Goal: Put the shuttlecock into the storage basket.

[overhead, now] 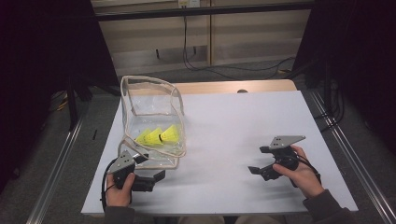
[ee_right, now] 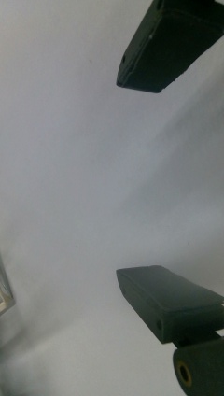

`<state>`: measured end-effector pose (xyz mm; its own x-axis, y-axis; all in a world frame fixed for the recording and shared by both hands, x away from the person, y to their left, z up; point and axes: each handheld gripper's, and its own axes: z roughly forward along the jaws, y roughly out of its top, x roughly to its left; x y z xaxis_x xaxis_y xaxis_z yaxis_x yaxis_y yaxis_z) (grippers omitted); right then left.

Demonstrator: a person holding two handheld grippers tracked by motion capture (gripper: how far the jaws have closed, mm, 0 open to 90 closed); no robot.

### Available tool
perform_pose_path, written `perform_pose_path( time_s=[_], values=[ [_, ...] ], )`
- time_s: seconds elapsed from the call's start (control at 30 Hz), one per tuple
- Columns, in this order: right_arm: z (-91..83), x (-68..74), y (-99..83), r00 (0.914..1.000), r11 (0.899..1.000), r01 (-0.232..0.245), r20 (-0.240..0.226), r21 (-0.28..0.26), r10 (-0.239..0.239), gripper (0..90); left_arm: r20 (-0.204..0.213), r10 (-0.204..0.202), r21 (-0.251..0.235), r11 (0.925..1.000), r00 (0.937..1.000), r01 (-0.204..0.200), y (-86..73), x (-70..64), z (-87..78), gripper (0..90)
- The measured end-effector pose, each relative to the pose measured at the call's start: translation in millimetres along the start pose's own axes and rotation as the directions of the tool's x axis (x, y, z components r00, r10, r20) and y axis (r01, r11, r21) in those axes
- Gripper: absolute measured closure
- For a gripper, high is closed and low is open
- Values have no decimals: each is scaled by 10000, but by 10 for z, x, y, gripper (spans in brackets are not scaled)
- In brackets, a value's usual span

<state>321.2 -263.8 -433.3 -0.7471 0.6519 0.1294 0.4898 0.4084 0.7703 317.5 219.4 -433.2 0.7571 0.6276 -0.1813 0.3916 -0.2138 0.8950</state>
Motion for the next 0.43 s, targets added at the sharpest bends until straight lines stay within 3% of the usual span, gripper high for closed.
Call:
perform_pose_path(
  time_s=[0.43],
  values=[
    [1,5,-48,10000,10000,16,53,-50,-15,73,-4,19,13,10000,10000,-19,-1,1,-1,26]
  ],
)
